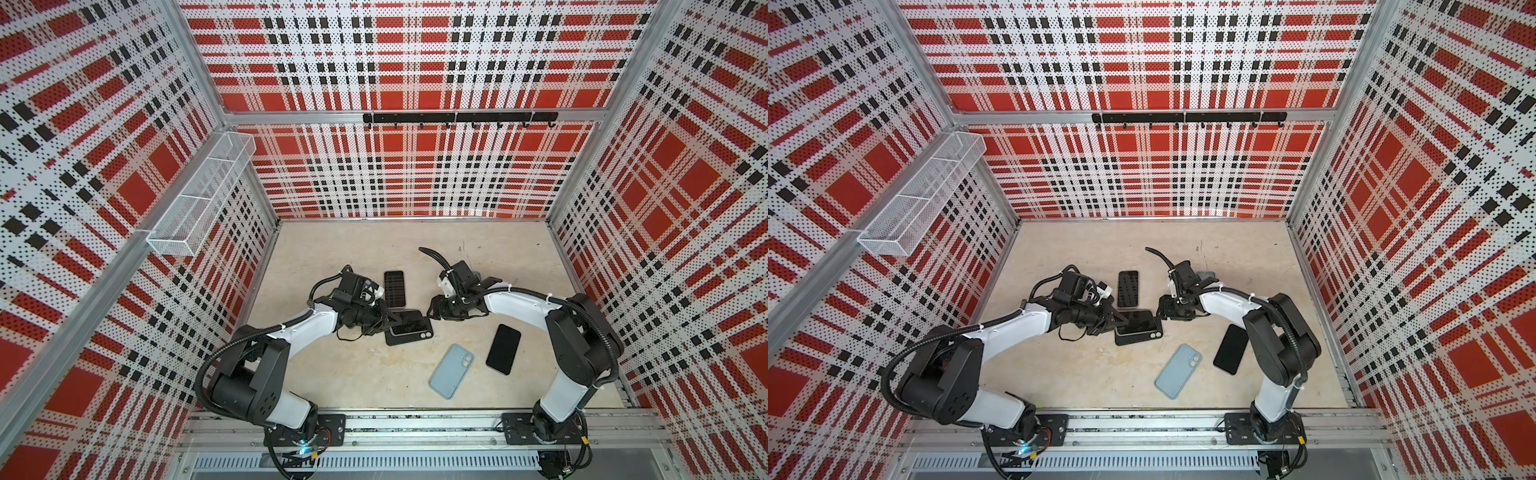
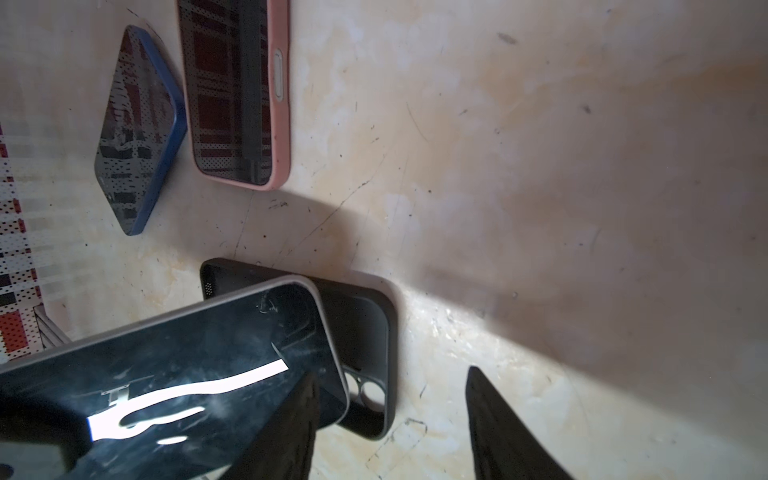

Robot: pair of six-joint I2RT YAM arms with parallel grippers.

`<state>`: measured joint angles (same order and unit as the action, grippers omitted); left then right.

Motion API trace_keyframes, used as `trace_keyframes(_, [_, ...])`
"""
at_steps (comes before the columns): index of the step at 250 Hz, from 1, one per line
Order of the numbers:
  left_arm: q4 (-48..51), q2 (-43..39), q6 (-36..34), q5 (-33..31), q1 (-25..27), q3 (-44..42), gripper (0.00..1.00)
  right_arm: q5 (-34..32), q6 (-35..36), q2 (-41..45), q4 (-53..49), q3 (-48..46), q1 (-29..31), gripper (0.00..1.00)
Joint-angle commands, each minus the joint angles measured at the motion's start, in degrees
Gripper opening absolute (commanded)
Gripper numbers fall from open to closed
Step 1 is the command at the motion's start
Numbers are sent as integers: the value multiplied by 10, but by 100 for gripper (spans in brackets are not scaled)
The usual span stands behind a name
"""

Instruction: Put the phone into the phone case

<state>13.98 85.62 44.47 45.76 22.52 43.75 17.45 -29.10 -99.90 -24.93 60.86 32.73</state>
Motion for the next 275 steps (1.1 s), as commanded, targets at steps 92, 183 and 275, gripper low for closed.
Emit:
trace_keyframes(92, [29, 69, -45, 50, -2, 37, 0, 34, 10, -27, 45, -11, -3, 59])
trace_keyframes(183, [28, 110, -53, 32, 3, 48, 0, 64, 3, -42, 66, -29, 3, 59])
trace_keyframes(275, [67, 121, -87, -27, 6, 36, 20, 66, 2, -40, 67, -29, 6, 58])
